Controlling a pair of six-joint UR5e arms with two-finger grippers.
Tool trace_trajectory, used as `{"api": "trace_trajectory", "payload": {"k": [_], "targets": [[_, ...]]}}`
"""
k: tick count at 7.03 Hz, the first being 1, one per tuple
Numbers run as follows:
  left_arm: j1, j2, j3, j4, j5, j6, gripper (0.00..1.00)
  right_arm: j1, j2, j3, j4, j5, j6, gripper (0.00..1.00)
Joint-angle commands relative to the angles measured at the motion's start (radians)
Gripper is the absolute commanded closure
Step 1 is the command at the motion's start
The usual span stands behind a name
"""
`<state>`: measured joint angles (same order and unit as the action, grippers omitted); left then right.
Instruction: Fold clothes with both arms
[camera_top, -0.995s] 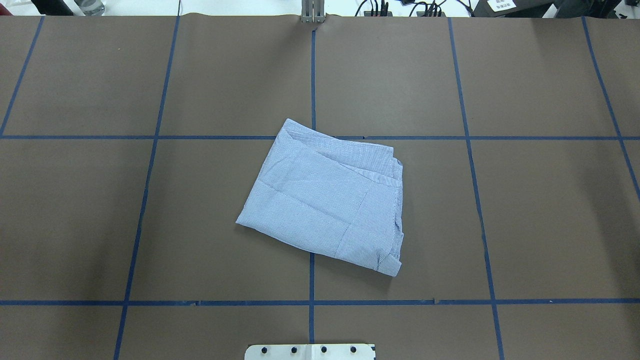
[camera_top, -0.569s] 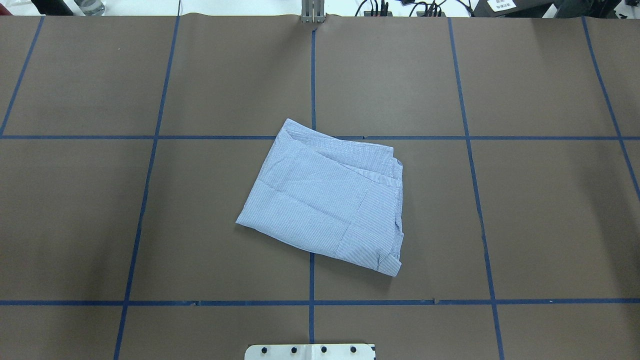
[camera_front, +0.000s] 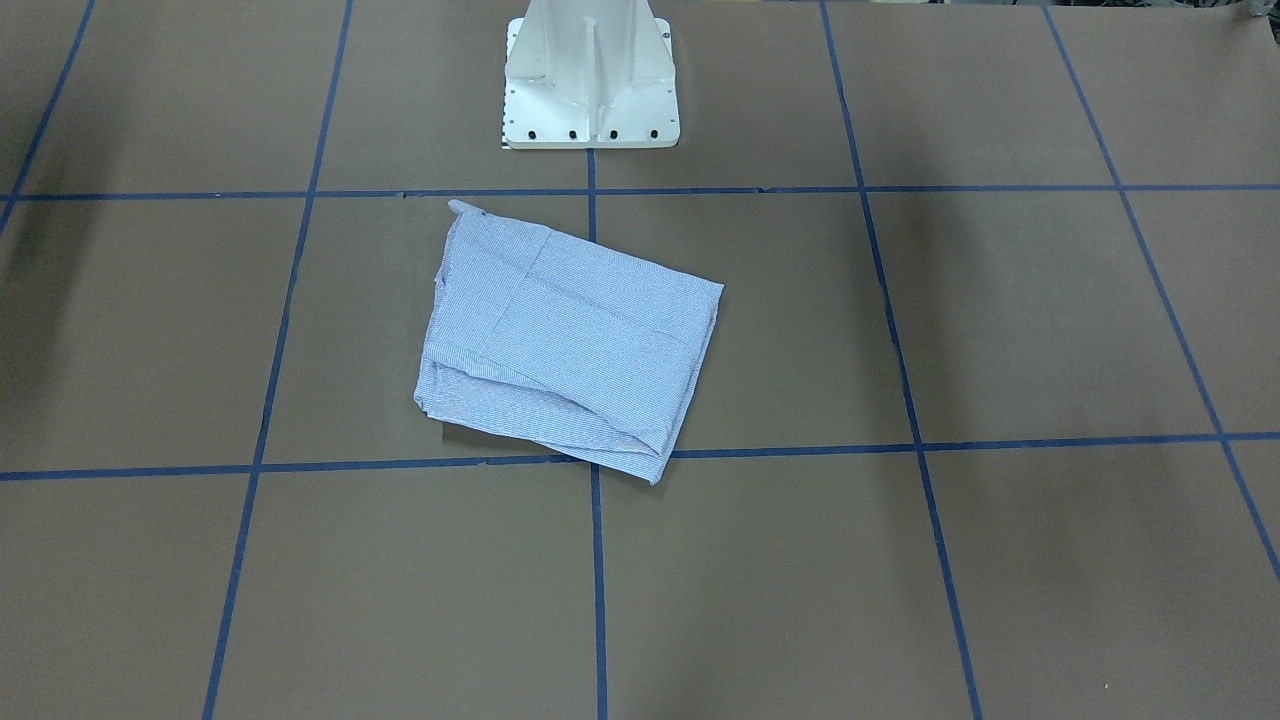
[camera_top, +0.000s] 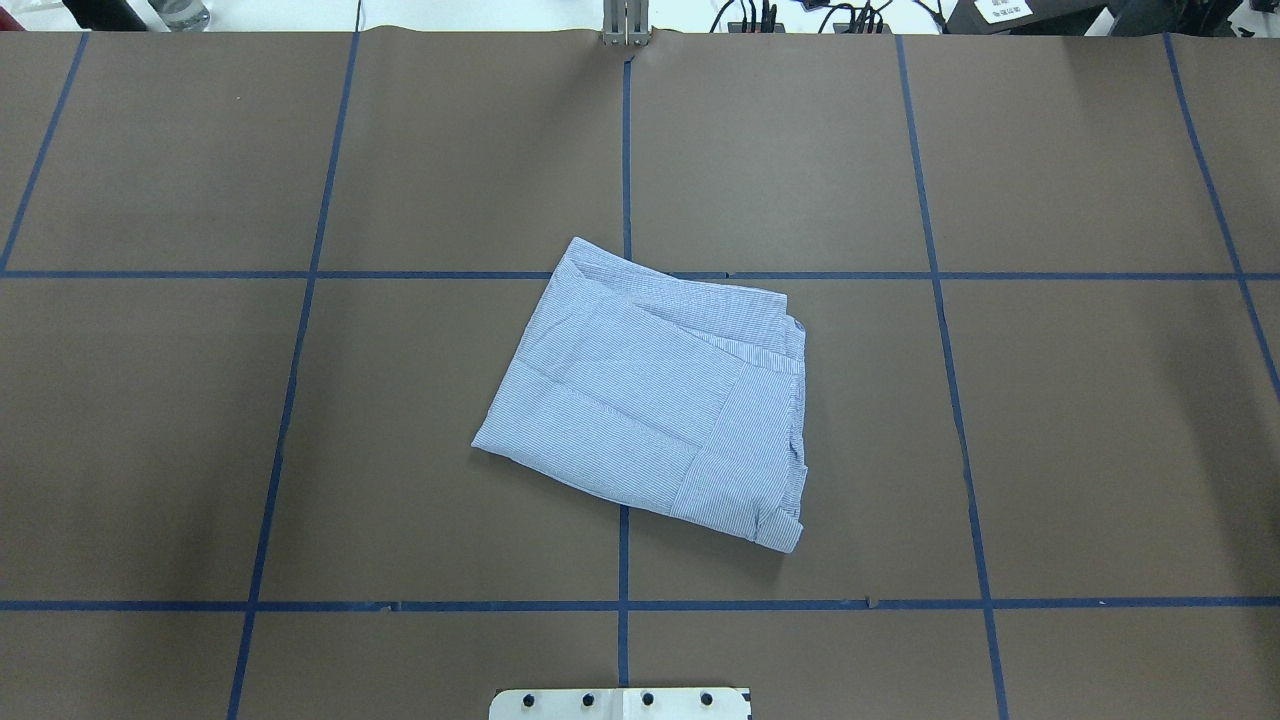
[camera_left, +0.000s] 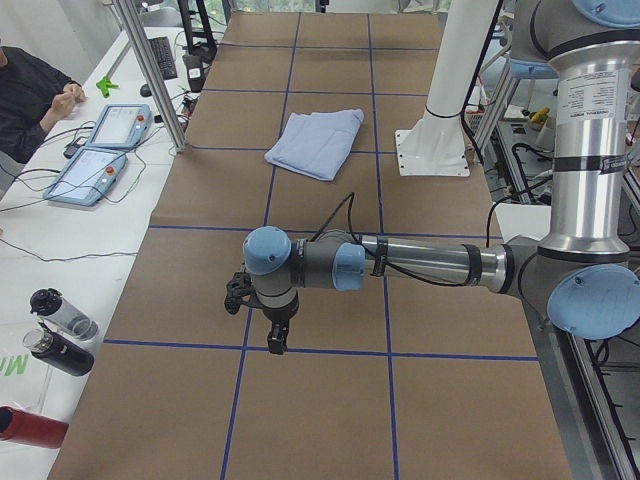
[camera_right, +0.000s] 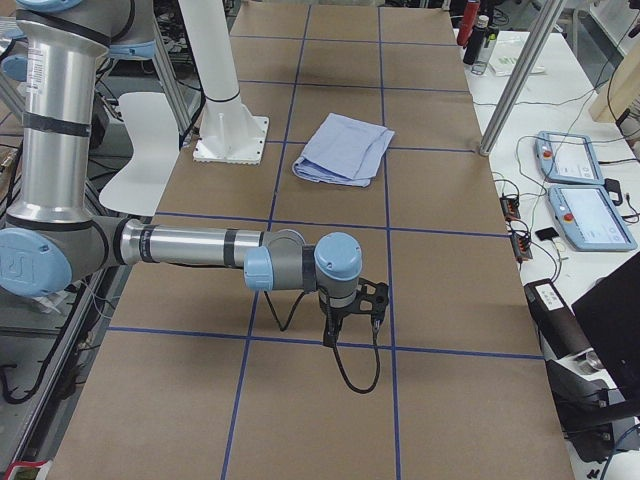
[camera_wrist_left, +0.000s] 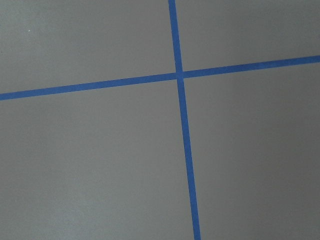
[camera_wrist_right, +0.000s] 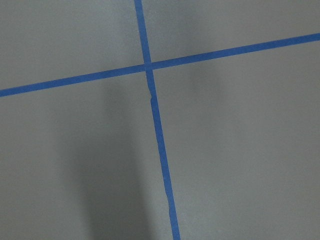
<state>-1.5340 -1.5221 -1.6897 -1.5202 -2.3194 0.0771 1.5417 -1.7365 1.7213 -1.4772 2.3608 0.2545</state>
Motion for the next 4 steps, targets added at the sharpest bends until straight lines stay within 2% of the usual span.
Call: {"api": "trace_trajectory", "payload": {"k": [1, 4], "targets": [[0.0, -0.001, -0.002, 0.0, 0.0, 0.001, 0.0, 0.0, 0.0, 0.0, -0.002, -0.005, 0.0, 0.0], [0.0, -0.001, -0.004, 0.0, -0.002, 0.001, 0.0, 0.0, 0.003, 0.003, -0.044, -0.028, 0.0, 0.0]]}}
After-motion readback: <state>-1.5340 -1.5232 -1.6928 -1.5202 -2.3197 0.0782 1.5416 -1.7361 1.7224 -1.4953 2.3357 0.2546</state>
